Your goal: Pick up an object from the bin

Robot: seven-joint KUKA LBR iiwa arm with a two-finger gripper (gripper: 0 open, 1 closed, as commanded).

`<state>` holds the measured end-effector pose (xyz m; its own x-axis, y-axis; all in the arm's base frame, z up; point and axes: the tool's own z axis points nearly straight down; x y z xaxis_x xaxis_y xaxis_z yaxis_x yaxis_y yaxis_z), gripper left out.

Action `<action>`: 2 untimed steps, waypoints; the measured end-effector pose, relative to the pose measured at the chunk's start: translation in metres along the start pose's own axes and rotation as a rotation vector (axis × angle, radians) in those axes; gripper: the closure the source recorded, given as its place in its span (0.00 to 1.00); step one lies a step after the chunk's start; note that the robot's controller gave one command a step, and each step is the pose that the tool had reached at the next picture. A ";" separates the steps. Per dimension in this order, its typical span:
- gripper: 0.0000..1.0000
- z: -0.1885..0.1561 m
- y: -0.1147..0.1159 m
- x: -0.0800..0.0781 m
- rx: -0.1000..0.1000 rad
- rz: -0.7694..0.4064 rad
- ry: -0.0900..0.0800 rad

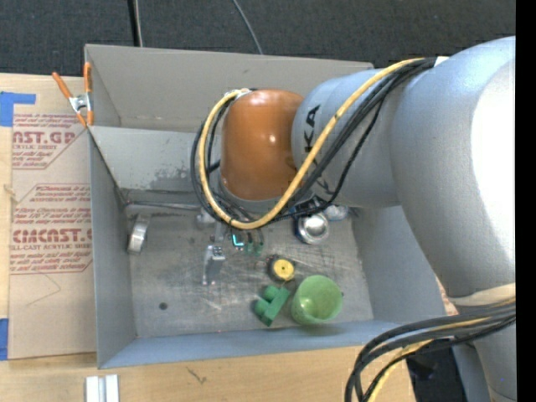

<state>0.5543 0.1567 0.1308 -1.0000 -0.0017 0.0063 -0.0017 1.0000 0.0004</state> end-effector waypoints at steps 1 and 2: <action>0.00 0.006 -0.087 0.046 0.001 -0.009 -0.001; 1.00 0.006 -0.083 0.044 -0.001 -0.014 -0.006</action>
Offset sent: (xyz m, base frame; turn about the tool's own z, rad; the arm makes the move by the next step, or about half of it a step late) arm -0.0441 -0.0837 -0.0049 -0.0140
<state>0.5099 0.0737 0.1253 -0.9999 -0.0159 0.0007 -0.0159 0.9999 0.0010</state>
